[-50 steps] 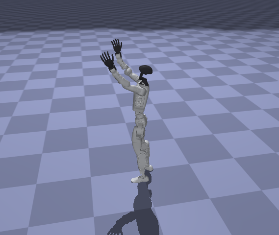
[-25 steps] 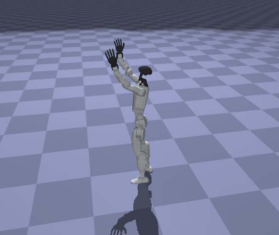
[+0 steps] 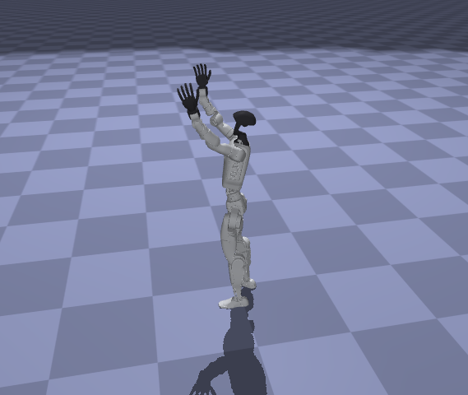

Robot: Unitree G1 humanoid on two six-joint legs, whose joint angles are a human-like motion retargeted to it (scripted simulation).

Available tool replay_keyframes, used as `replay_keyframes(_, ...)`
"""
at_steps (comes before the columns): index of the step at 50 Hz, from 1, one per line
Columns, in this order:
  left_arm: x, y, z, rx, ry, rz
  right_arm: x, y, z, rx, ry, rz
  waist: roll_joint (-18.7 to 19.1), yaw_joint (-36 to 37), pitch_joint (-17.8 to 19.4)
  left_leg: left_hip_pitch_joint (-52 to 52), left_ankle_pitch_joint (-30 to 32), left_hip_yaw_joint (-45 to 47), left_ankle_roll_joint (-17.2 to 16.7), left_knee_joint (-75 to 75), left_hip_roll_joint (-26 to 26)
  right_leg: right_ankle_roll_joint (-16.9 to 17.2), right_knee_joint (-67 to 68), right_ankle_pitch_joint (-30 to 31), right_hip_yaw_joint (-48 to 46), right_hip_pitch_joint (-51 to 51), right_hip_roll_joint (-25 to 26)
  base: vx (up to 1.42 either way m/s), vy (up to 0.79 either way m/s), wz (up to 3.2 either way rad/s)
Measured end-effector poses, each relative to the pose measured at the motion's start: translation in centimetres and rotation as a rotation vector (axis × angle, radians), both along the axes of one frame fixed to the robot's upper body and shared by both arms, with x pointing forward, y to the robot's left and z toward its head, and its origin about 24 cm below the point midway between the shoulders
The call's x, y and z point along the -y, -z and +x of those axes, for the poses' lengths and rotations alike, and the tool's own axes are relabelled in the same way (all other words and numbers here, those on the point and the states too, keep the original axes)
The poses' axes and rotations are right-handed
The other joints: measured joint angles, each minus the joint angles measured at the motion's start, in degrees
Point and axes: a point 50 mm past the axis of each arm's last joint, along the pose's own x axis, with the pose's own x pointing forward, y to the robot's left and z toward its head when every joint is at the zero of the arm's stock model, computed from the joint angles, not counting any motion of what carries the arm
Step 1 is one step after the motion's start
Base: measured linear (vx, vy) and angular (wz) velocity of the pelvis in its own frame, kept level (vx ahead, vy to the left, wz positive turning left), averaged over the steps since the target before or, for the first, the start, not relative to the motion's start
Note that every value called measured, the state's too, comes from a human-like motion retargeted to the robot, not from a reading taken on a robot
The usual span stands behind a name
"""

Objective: Upper body actions

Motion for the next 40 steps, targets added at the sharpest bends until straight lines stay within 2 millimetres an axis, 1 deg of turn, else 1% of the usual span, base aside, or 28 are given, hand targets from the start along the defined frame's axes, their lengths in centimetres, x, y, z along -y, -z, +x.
replay_keyframes(7, -0.1, 0.0, 0.0, -0.002, -0.012, 0.001, 0.0, 0.2, 0.2, -0.006, 0.004, 0.000, -0.1, 0.1, -0.1, 0.0, -0.1, 0.3, 0.1, 0.1, 0.0, -0.1, 0.1, 0.1, 0.3, -0.2, 0.1, 0.00, 0.00, 0.00)
replay_keyframes(12, -0.5, 0.8, 0.5, -0.037, -0.053, 0.011, -0.1, 0.9, 1.0, -0.033, 0.009, -0.006, -0.1, 0.2, -0.4, 0.2, -0.3, 0.7, 0.2, 0.2, 0.0, -0.3, 0.2, 0.1, 0.5, -0.1, 0.2, 0.02, 0.01, -0.03)
replay_keyframes(18, -1.2, 3.0, 1.9, -0.118, -0.086, 0.006, -0.6, 2.7, 2.6, -0.087, 0.002, -0.024, 0.1, 0.0, -0.4, 1.1, -0.6, 1.1, 0.3, 0.5, -0.1, -0.5, 0.3, 0.2, 0.7, 0.5, 0.3, 0.03, 0.01, -0.03)
replay_keyframes(22, -1.5, 5.2, 3.0, -0.176, -0.102, 0.032, -0.8, 4.6, 4.1, -0.149, 0.022, -0.064, 0.4, -0.6, -0.5, 1.6, -0.5, 1.1, 0.4, 0.5, -0.3, -0.7, 0.3, 0.2, 0.6, 0.9, 0.4, 0.05, 0.02, 0.01)
replay_keyframes(25, -2.0, 7.2, 3.5, -0.208, -0.153, 0.079, -1.7, 6.9, 5.6, -0.198, 0.008, -0.106, 1.0, -1.7, -0.9, 1.8, -0.4, 1.1, 0.5, 0.4, -0.4, -0.8, 0.2, 0.3, 0.5, 1.1, 0.4, 0.06, 0.04, 0.01)
replay_keyframes(27, -2.6, 8.8, 3.8, -0.230, -0.182, 0.103, -2.4, 8.7, 6.5, -0.226, -0.002, -0.138, 1.4, -2.5, -0.8, 2.2, -0.4, 1.2, 0.5, 0.3, -0.5, -1.0, 0.2, 0.4, 0.5, 1.4, 0.4, 0.04, 0.06, -0.03)
replay_keyframes(29, -3.1, 10.5, 3.9, -0.255, -0.194, 0.120, -2.8, 10.8, 7.4, -0.260, -0.005, -0.165, 1.7, -3.1, -0.4, 2.7, -0.4, 1.2, 0.6, 0.3, -0.6, -1.1, 0.2, 0.4, 0.5, 1.8, 0.4, 0.00, 0.00, 0.00)
replay_keyframes(32, -3.8, 13.2, 4.3, -0.313, -0.197, 0.145, -2.8, 14.1, 8.5, -0.322, 0.007, -0.203, 1.7, -3.9, 0.3, 3.4, -0.3, 1.1, 0.7, 0.4, -0.8, -1.2, 0.3, 0.5, 0.3, 2.5, 0.3, 0.00, 0.00, 0.00)
replay_keyframes(36, -4.5, 17.6, 4.9, -0.420, -0.215, 0.177, -2.5, 19.4, 9.9, -0.442, 0.050, -0.249, 1.7, -5.0, 0.6, 3.8, -0.1, 0.5, 0.7, 0.3, -1.0, -1.2, 0.2, 0.5, -0.3, 3.2, 0.3, 0.01, 0.00, 0.04)
replay_keyframes(40, -5.6, 23.2, 5.3, -0.572, -0.247, 0.170, -2.5, 25.7, 10.8, -0.594, 0.048, -0.292, 1.8, -6.2, 1.0, 4.2, 0.1, -0.2, 0.8, 0.2, -1.1, -1.2, 0.1, 0.5, -0.8, 3.9, 0.2, 0.01, 0.00, 0.05)
